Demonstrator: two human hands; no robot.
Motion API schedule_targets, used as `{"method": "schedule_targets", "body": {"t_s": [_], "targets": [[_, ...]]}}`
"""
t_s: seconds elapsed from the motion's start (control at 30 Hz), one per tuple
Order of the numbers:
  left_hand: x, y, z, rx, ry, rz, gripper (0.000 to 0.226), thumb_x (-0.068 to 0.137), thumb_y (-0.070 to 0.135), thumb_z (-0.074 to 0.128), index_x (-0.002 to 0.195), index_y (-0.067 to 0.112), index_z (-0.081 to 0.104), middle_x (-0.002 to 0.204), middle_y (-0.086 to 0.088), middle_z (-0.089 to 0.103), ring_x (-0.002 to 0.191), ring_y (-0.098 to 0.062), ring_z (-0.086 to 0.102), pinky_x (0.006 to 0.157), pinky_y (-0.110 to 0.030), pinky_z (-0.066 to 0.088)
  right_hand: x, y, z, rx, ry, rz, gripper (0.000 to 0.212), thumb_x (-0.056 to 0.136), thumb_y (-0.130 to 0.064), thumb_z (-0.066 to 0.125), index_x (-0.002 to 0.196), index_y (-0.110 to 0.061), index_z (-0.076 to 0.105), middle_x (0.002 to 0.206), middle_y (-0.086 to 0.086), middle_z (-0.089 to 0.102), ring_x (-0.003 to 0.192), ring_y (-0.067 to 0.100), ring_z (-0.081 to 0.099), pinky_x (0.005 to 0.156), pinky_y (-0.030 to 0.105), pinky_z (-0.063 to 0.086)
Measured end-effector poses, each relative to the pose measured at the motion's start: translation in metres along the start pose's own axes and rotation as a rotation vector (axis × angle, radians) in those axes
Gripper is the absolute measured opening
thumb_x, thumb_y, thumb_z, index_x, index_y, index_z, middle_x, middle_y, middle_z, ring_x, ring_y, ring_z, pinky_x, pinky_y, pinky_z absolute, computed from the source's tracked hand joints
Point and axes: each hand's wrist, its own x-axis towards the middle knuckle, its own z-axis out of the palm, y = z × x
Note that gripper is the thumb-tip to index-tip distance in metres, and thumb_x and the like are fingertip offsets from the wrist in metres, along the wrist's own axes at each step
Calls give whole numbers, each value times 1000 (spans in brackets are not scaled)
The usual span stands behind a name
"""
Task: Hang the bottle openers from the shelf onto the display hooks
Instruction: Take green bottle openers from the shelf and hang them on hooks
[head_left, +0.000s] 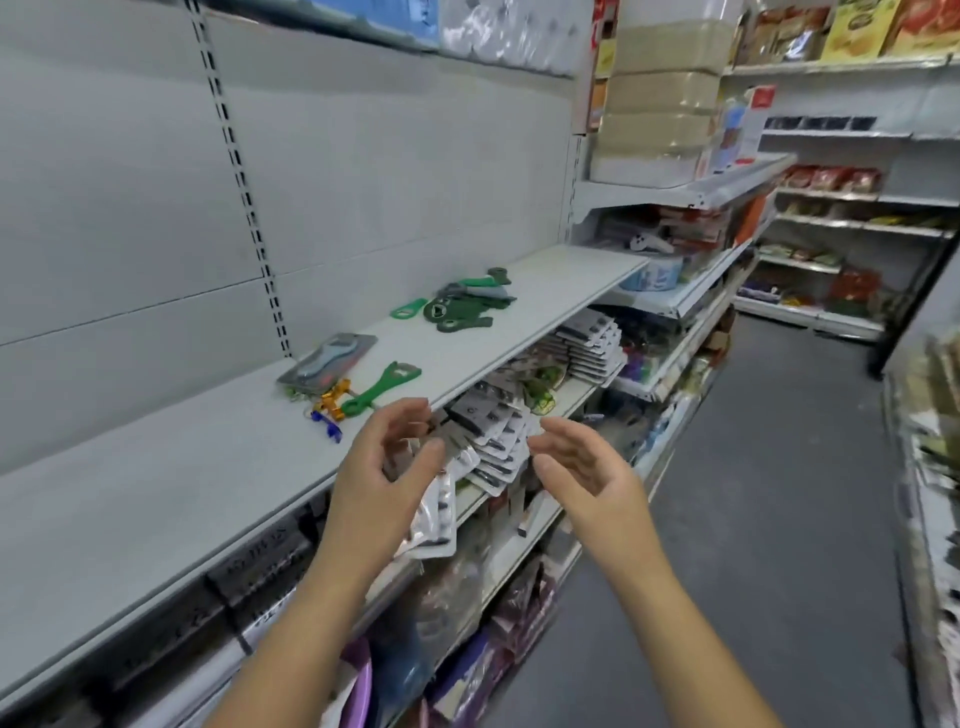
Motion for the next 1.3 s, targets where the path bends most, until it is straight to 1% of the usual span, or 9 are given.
{"method": "schedule_targets", "body": {"t_s": [0.13,0.27,0.4,0.57,0.77,0.87,1.03,1.13,1.3], "targets": [[69,-30,10,44,53,-30,31,93,23,69,119,40,63,115,18,68,110,-2,62,98,-32,51,85,23,7,-22,-40,9,30,92,-25,69,122,-31,64,111,-11,72,105,4,67,93,22,53],[126,-53,10,146,77,-92,32,91,23,70,121,34,65,117,18,67,110,1,61,101,-31,49,159,43,19,-12,-114,43,31,92,-21,69,121,-30,64,111,-8,72,106,10,67,96,29,53],[165,-70,5,282,105,-164,36,87,29,73,121,36,65,115,20,66,103,9,59,91,-20,46,221,60,31,13,-148,50,30,92,-18,70,121,-28,65,111,-5,72,105,13,67,94,30,54],[189,-79,-9,431,112,-269,31,84,43,76,114,41,65,113,29,64,102,10,58,91,-23,46,276,77,37,-54,-230,27,31,92,-22,70,121,-31,65,113,-10,71,107,8,66,98,34,53],[197,-72,-9,736,-7,-415,46,74,52,80,115,45,59,109,30,56,98,12,52,76,-12,41,343,91,30,-310,-298,-69,40,90,-28,72,128,-30,61,121,-16,64,114,6,57,100,25,44],[201,-69,-4,854,-28,-489,51,70,57,81,115,46,60,109,28,57,99,6,55,81,-17,46,371,96,29,-498,-352,-152,42,91,-26,70,131,-24,60,128,-11,59,117,8,51,99,23,39],[210,-63,0,985,8,-584,43,72,57,79,109,44,61,96,24,59,88,5,56,73,-19,48,405,112,41,-823,-450,-218,38,92,-28,65,129,-21,63,130,-1,61,120,21,53,101,34,46],[211,-61,-1,975,-7,-650,41,70,56,82,104,43,63,93,22,62,83,3,58,69,-19,48,412,120,47,-949,-485,-257,36,94,-33,62,129,-24,63,129,-2,61,119,22,50,98,35,45],[214,-58,-1,983,-51,-665,36,74,52,82,105,41,68,91,22,65,81,5,60,80,-21,55,422,114,53,-1008,-550,-264,36,95,-34,62,130,-25,63,122,1,61,118,24,50,89,36,49]]}}
